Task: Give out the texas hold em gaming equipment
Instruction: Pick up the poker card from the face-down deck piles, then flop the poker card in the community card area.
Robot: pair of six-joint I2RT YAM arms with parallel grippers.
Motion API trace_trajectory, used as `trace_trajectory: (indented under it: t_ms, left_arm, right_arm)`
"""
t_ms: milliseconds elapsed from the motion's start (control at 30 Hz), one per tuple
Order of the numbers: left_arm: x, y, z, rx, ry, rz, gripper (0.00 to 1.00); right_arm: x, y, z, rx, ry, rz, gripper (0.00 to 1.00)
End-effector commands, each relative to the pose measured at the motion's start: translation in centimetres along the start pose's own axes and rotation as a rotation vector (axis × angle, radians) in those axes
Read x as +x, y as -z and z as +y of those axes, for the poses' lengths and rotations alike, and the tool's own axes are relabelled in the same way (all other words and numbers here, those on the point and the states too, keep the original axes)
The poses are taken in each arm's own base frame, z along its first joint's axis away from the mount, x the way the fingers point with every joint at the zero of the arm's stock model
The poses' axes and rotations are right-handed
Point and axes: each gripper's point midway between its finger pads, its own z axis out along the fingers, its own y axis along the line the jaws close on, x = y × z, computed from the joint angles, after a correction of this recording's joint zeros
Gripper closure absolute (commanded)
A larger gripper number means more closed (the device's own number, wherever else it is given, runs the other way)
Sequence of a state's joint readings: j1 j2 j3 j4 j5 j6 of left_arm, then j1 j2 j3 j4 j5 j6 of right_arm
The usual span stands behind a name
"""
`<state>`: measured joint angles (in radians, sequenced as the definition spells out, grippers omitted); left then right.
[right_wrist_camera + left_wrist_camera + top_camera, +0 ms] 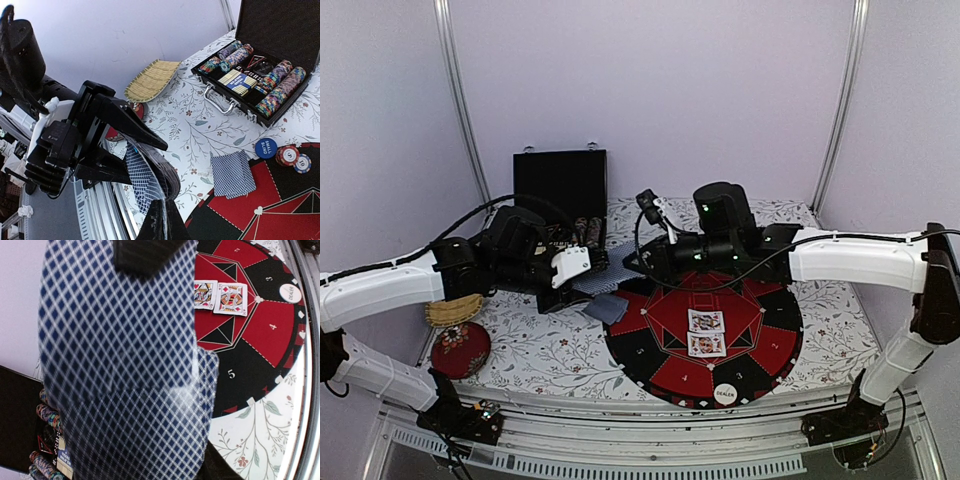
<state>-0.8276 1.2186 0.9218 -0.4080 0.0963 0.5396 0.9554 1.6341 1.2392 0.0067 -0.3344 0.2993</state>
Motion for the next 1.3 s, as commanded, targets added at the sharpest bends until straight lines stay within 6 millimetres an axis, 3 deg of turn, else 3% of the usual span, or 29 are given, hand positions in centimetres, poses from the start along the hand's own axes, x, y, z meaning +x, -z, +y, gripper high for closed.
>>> trace_trajectory:
  t_ms: [0,167,233,333,367,467,533,667,800,900,1067,1267]
  left_arm:
    - [-0.8,0.3,-0.3,0.002,-0.02,-0.032,0.54]
    - [-0.9,0.3,-0.3,0.003,-0.019,-0.033,0.54]
    - [-0.9,0.3,-0.3,0.001,-0.019,-0.033,0.54]
    - [-0.9,0.4,-0.3,0.001,-0.019,-0.035,0.54]
    - [-0.9,0.4,-0.3,0.001,-0.019,-0.035,0.54]
    - [-1.0,0.4,-0.3,0.001,-0.02,-0.037,0.54]
    - [-1.0,0.4,-0.3,0.001,-0.02,-0.037,0.54]
    - [-1.0,0.3,-0.4,0.007,-0.02,-0.037,0.54]
    - [-0.9,0.3,-0.4,0.005,-0.02,-0.033,0.54]
    - [-0.9,0.4,-0.4,0.002,-0.021,-0.032,0.54]
    - [-0.8,0.4,-0.4,0.004,-0.023,-0.033,0.54]
    - [-0.9,0.4,-0.4,0.003,-0.023,-0.036,0.54]
  right_arm:
    - [0.0,2.4,-0.6,0.079,-0.015,-0.008,0.97]
    - [-0.7,5.3,-0.7,0.147,-0.015,-0.037,0.98]
    - [-1.3,7.0,-2.1,0.257,-0.022,-0.049,0.98]
    - [-0.9,10.5,-7.7,0.512,-0.117,0.007,0.98]
    - [-0.1,12.1,-10.8,0.641,-0.163,0.042,0.98]
    - [4.0,15.6,-16.4,0.961,-0.227,0.194,0.98]
    - [6.7,17.2,-18.9,1.127,-0.218,0.322,0.98]
    - [9.8,18.8,-22.8,1.316,-0.215,0.488,0.98]
    - [12.4,17.1,-25.1,1.345,-0.231,0.629,0.98]
    - [14.1,14.5,-25.8,1.286,-0.276,0.694,0.98]
    - [16.3,7.9,-24.8,0.977,-0.403,0.656,0.98]
    - [16.8,4.7,-24.4,0.837,-0.524,0.609,0.98]
